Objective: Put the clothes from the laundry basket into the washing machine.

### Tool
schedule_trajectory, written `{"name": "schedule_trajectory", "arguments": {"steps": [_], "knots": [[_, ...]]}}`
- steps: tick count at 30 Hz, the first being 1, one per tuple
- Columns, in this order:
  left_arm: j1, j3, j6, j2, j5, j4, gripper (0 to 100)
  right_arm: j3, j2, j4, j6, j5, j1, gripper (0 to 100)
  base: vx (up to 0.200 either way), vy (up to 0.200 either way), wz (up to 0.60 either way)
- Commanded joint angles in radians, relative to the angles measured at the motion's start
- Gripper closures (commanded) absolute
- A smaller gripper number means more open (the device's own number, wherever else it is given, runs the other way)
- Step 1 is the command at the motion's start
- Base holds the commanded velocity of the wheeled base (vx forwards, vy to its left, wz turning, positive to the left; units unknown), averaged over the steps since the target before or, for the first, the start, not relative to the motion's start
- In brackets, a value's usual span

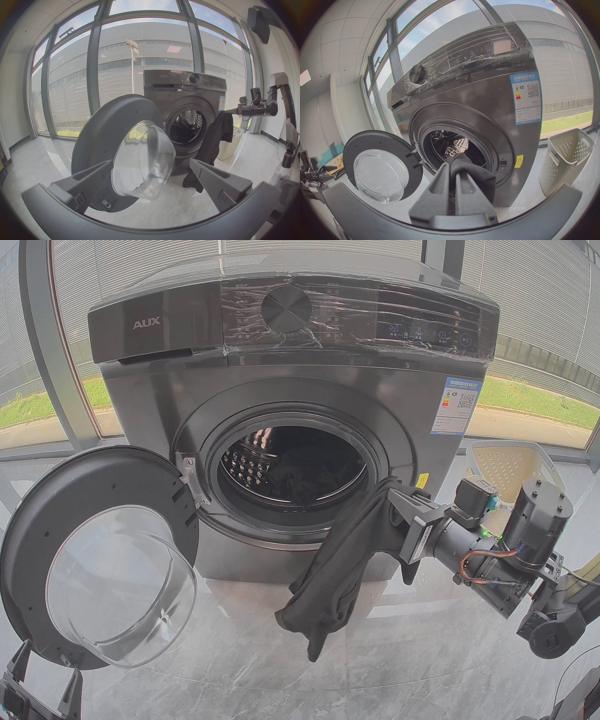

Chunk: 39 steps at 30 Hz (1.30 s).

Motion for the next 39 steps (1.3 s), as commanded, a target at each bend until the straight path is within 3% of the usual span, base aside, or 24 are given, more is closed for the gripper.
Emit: {"name": "schedule_trajectory", "arguments": {"steps": [1,4,5,7,8,9,12,15,23,25,29,32,35,37,39], "knots": [[0.008,-0.148,-0.029,0.029,-0.092,-0.042,0,-0.022,0.052,0.000,0.012,-0.011,0.011,100,0.000,0.000,0.00],[0.010,-0.194,-0.011,0.103,-0.199,-0.031,0,-0.051,0.075,-0.011,0.012,-0.006,0.021,100,0.000,0.000,0.00],[0.013,-0.197,0.008,0.152,-0.284,-0.031,0,-0.073,0.092,-0.026,0.012,-0.002,0.031,100,0.000,0.000,0.00],[0.016,-0.191,0.024,0.256,-0.368,-0.034,0,-0.102,0.115,-0.049,0.009,0.000,0.038,100,0.000,0.000,0.00],[0.016,-0.191,0.024,0.264,-0.373,-0.036,0,-0.105,0.117,-0.049,0.009,0.000,0.038,100,0.000,0.000,0.00],[0.010,-0.191,0.032,0.347,-0.417,-0.043,0,-0.137,0.141,-0.054,0.009,-0.002,0.040,100,0.000,0.000,0.00],[-0.016,-0.203,0.066,0.479,-0.466,-0.074,0,-0.168,0.160,-0.056,0.009,0.000,0.040,100,0.000,0.000,0.00],[-0.078,-0.215,0.061,0.624,-0.515,-0.161,0,-0.194,0.174,-0.057,0.009,0.003,0.037,100,0.000,0.000,0.00],[-0.208,-0.221,0.070,1.002,-0.494,-0.447,0,-0.248,0.184,-0.085,0.010,0.023,0.028,100,0.000,0.000,0.00],[-0.269,-0.237,0.069,1.080,-0.456,-0.479,0,-0.248,0.190,-0.085,0.010,0.023,0.028,100,0.000,0.000,0.00],[-0.392,-0.272,0.060,1.223,-0.321,-0.499,0,-0.254,0.207,-0.086,0.012,0.014,0.035,100,0.000,0.000,0.00],[-0.444,-0.315,0.055,1.324,-0.290,-0.542,0,-0.268,0.218,-0.085,0.012,0.006,0.038,100,0.000,0.000,0.00],[-0.450,-0.329,0.054,1.361,-0.288,-0.562,0,-0.268,0.218,-0.085,0.012,0.004,0.038,100,0.000,0.000,0.00],[-0.472,-0.364,0.049,1.480,-0.279,-0.640,0,-0.268,0.223,-0.085,0.012,0.003,0.038,100,0.000,0.000,0.00],[-0.481,-0.372,0.047,1.551,-0.239,-0.671,0,-0.266,0.223,-0.083,0.012,-0.005,0.038,100,0.000,0.000,0.00]]}}
